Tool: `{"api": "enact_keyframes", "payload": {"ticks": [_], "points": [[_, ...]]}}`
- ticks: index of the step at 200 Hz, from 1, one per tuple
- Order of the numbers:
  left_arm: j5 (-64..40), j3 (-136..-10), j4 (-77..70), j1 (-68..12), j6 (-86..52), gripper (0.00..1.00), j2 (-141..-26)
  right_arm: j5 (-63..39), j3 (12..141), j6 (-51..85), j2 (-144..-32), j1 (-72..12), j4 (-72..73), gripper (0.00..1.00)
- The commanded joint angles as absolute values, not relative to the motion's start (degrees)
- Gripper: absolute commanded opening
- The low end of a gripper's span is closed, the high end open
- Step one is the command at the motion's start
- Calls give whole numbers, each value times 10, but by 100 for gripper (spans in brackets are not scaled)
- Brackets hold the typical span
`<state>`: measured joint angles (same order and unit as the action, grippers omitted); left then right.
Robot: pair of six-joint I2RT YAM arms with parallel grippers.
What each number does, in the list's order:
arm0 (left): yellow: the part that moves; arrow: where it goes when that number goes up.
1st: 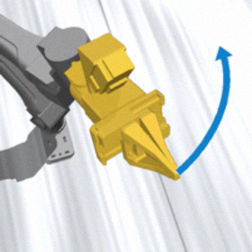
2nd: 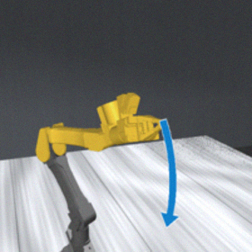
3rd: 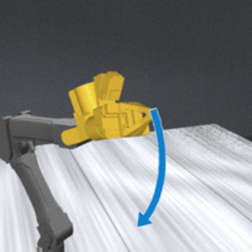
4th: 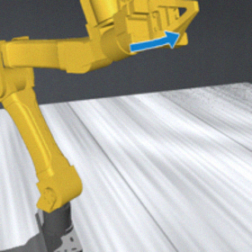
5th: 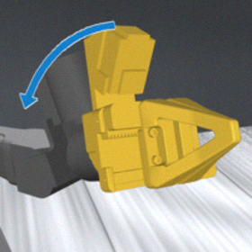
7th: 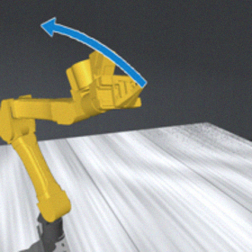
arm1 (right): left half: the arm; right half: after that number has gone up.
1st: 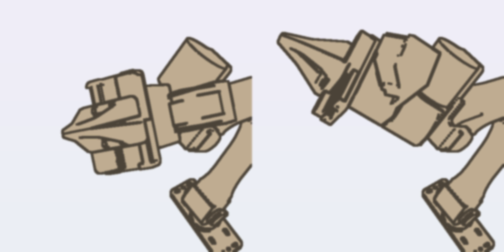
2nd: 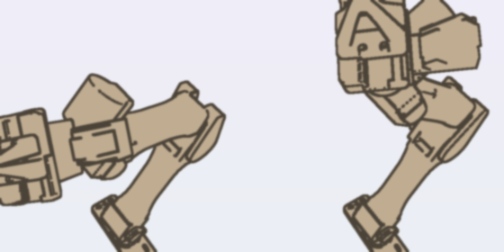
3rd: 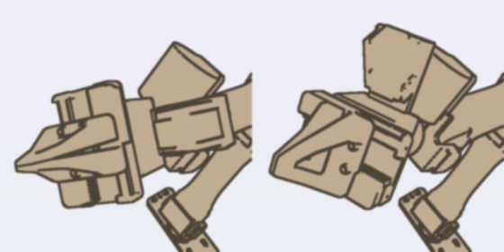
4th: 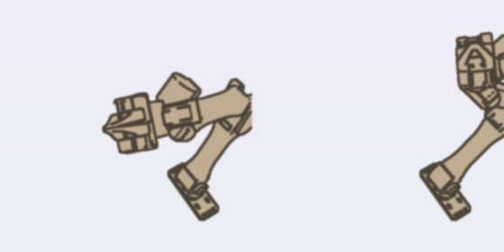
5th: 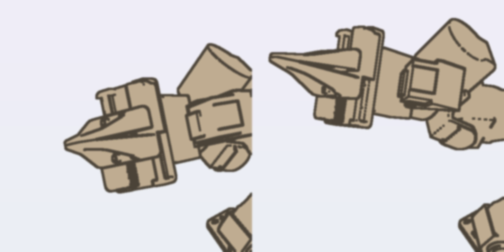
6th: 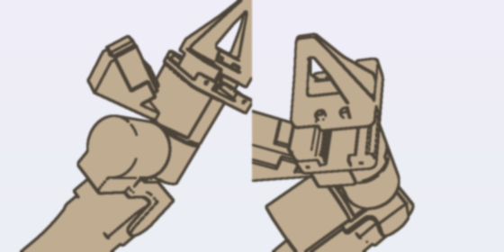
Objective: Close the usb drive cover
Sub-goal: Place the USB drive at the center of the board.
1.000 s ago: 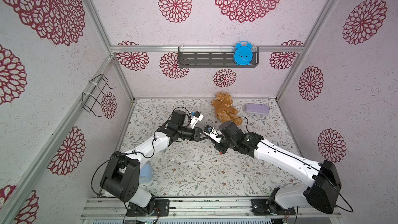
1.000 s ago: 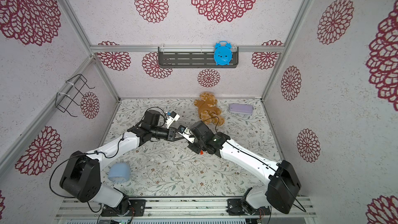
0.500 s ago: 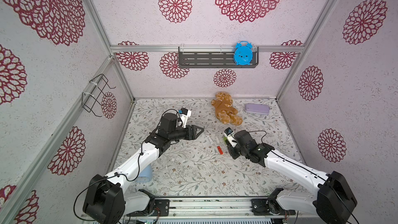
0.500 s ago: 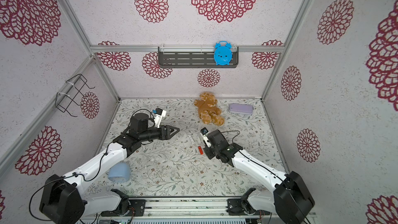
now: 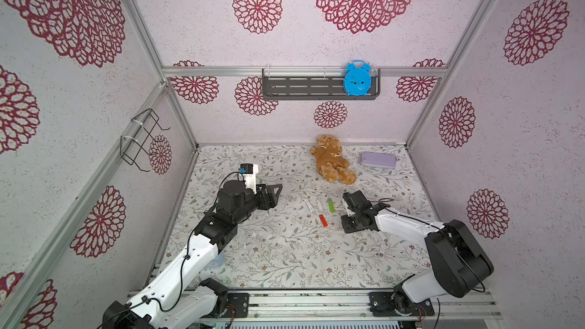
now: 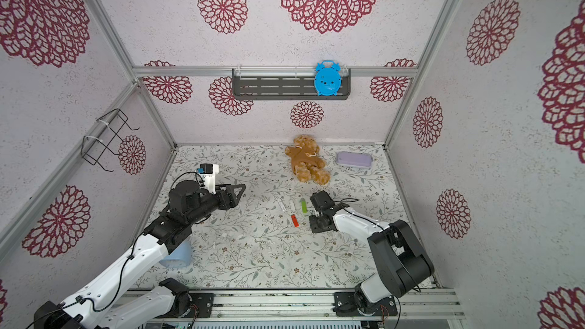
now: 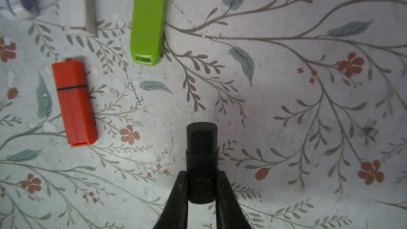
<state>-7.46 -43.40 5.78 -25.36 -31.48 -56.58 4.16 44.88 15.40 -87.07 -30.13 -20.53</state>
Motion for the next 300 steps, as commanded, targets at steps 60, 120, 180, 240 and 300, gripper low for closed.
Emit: {"api": "enact_keyframes", "payload": {"ticks": [60,120,180,240,300], "points": [[-26,-423,86,-240,-322,75,-558,41,496,161,-918,-297,-242,27],[-2,-405,93,-234,-344,71,-546,37,523,150,-881,-297,-271,43],[8,-397,93,-225,-360,70,-547,0,560,122,-794,-306,-288,47],[19,-375,98,-199,-376,72,-524,-30,569,70,-741,-369,-249,51],[11,-349,133,-125,-416,78,-512,-48,630,1,-848,-503,-182,51]]}}
